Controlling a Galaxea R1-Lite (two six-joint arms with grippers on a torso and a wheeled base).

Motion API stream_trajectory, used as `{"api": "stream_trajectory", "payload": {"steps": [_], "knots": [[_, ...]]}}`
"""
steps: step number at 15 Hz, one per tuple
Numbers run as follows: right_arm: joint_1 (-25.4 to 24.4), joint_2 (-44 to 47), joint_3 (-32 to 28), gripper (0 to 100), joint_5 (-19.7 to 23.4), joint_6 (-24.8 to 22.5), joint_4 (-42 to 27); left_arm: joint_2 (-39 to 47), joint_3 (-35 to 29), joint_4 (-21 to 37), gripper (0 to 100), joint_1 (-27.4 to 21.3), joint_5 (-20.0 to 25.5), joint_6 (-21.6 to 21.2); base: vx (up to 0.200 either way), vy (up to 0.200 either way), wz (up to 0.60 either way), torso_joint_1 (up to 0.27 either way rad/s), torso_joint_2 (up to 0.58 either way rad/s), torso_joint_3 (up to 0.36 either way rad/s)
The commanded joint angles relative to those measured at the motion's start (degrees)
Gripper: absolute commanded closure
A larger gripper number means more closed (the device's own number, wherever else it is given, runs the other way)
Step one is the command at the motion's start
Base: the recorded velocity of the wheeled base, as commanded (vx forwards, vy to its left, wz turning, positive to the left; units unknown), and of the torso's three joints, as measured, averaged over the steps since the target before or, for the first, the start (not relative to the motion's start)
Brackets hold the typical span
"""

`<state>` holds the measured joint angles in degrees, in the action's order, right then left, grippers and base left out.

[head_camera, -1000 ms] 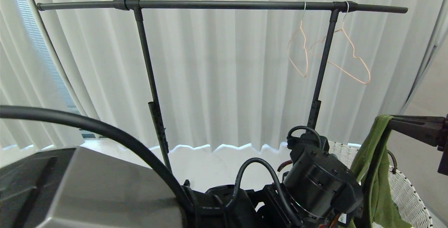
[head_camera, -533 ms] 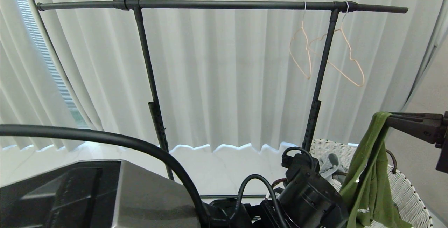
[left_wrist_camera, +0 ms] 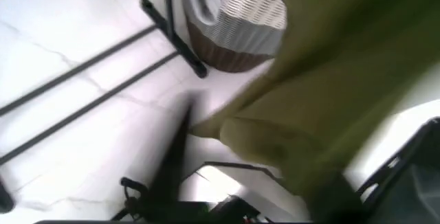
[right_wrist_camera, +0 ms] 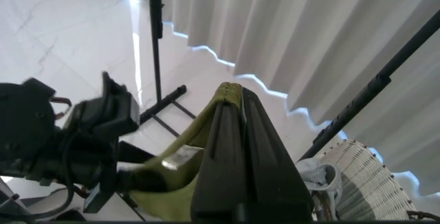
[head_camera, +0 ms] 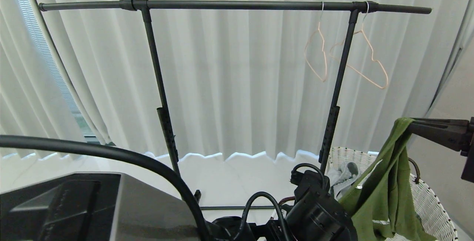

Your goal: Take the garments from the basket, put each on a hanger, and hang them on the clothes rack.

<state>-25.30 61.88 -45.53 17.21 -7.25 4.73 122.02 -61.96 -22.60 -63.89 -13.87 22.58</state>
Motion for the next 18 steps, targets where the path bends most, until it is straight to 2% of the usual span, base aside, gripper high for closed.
{"api": "stream_trajectory", "payload": {"steps": [1,2,3,6,8,10,11,12,14,16,18], "knots": [[0.0,0.1,0.1,100,0.0,-0.1,0.0,-2.3,0.4,-0.1,100,-0.1,-3.0,0.0,0.0,0.0,0.0,0.0,0.0,0.0],[0.0,0.1,0.1,100,0.0,-0.3,0.0,-4.4,0.4,-0.1,100,0.7,-5.6,0.2,0.0,0.0,0.0,0.0,0.0,0.0],[0.0,0.2,0.1,100,0.0,-0.3,0.2,-5.9,0.4,0.0,100,1.5,-5.8,0.2,0.0,0.0,0.0,0.0,0.0,0.0],[0.0,1.0,-0.2,100,0.3,-0.9,4.2,-18.0,0.5,1.7,100,6.8,-5.8,-0.2,0.0,0.0,0.0,0.0,0.0,0.0],[-0.1,2.1,-0.3,100,1.5,-2.9,7.1,-26.0,-0.3,8.1,100,8.9,-5.7,-0.4,0.0,0.0,0.0,0.0,0.0,0.0],[-0.2,3.0,-1.2,100,3.0,-4.8,7.7,-32.5,-0.3,11.8,100,9.2,-5.7,-0.8,0.0,0.0,0.0,0.0,0.0,0.0],[-0.6,3.7,-1.5,100,3.0,-5.2,7.7,-35.6,0.0,15.4,100,9.2,-5.8,-1.3,0.0,0.0,0.0,0.0,0.0,0.0],[-1.2,4.2,-1.7,100,2.9,-5.3,7.7,-38.6,0.2,20.4,100,9.2,-5.9,-4.1,0.0,0.0,0.0,0.0,0.0,0.0],[-2.1,4.7,-1.7,100,2.7,-5.3,7.7,-42.7,-1.1,28.1,100,11.2,-7.3,-14.6,0.0,0.0,0.0,0.0,0.0,0.0],[-2.7,4.7,-2.2,100,2.6,-5.1,7.5,-42.7,-5.8,28.9,100,13.9,-10.1,-22.9,0.0,0.0,0.0,0.0,0.0,0.0],[-2.7,5.4,-6.2,100,2.5,-4.0,6.7,-40.2,-14.4,28.8,100,14.8,-10.5,-24.6,0.0,0.0,0.0,0.0,0.0,0.0]]}}
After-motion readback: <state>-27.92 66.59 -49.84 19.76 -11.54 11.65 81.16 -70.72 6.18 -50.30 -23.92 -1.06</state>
